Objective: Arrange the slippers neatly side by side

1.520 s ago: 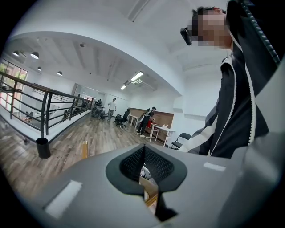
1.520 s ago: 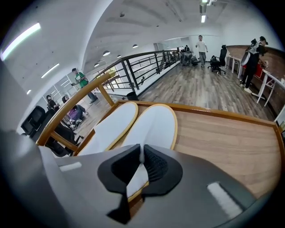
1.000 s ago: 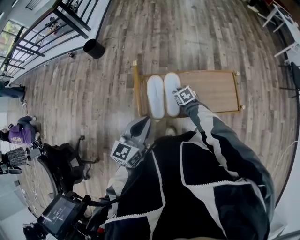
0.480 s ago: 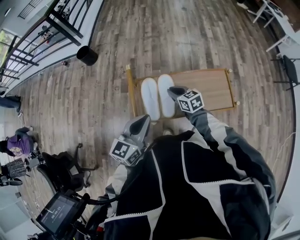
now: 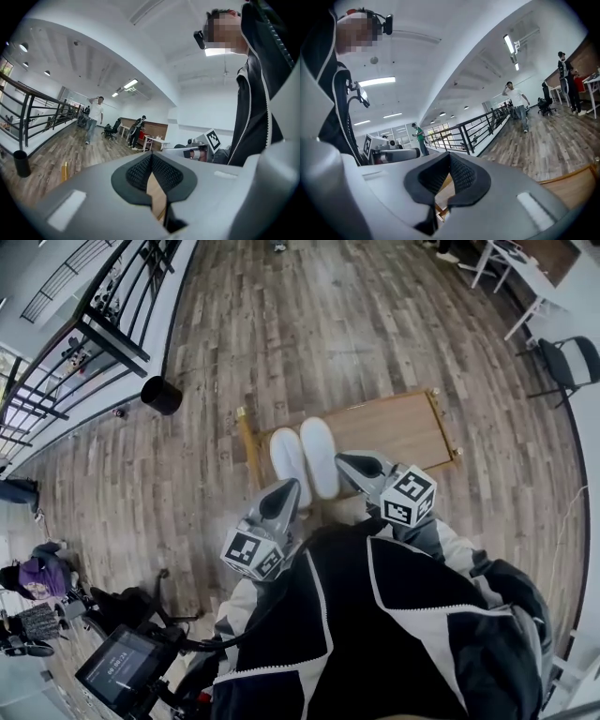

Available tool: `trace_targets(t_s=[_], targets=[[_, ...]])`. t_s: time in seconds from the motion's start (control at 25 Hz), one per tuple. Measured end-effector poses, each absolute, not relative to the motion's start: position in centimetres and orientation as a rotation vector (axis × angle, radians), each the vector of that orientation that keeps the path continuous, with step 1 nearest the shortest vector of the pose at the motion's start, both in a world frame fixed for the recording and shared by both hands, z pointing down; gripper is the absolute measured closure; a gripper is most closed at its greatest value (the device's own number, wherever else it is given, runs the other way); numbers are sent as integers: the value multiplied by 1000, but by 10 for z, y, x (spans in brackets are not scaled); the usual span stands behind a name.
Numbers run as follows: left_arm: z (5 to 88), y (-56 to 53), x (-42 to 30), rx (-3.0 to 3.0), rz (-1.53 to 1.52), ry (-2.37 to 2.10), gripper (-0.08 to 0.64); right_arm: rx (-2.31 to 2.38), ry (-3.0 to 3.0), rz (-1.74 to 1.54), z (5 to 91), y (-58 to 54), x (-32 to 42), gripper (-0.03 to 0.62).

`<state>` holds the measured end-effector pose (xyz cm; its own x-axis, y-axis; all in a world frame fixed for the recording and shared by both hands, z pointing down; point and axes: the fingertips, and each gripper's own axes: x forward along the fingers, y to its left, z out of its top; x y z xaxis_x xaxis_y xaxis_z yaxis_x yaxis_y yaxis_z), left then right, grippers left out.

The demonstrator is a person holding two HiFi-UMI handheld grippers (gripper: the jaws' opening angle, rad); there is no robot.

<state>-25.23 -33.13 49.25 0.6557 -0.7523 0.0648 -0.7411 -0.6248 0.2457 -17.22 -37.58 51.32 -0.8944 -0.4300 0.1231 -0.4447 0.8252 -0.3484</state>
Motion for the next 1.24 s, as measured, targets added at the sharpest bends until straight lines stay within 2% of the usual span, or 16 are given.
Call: trace_targets(t_s=[1.24], targets=[[488, -340, -237, 2654, -60, -1157, 543, 629, -2978, 435, 507, -361, -180, 591]])
